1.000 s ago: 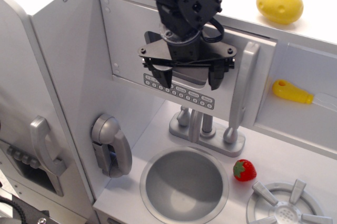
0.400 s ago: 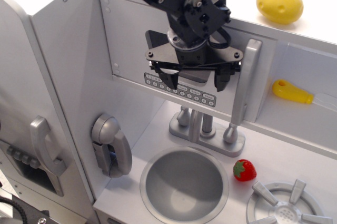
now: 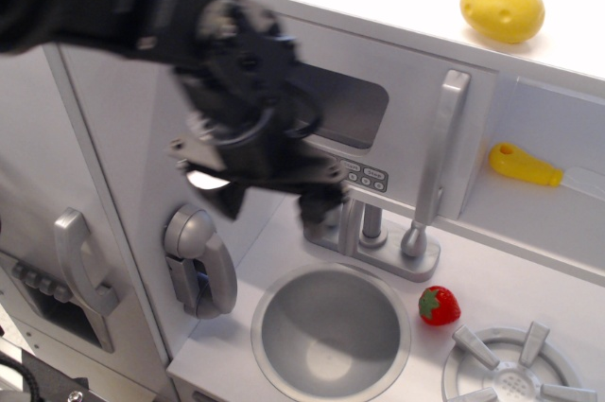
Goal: Close microwave
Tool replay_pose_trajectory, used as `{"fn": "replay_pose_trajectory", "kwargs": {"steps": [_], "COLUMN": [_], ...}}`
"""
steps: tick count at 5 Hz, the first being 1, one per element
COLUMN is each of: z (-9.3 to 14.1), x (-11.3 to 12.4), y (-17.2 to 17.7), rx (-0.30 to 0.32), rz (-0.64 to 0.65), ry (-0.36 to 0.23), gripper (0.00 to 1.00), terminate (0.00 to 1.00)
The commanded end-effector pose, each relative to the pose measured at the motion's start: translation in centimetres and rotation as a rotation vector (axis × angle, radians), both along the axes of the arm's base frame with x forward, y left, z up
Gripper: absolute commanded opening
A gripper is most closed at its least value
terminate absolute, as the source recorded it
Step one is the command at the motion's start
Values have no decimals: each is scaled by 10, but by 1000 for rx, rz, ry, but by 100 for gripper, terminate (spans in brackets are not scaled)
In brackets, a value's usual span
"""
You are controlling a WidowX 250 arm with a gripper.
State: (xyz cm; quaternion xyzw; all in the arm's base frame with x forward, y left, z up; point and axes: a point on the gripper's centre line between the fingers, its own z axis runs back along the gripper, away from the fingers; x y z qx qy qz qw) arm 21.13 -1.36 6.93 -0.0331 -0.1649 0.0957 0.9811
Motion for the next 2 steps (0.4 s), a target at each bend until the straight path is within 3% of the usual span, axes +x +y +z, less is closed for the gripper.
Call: {"fn": "replay_pose_trajectory", "kwargs": {"steps": [1,2], "z": [28,28], "x": [-11,-11], "y": [41,41], "rx": [-28,-28], "rz": [54,54], "ry": [151,151], "gripper": [100,100], "terminate": [0,100]}}
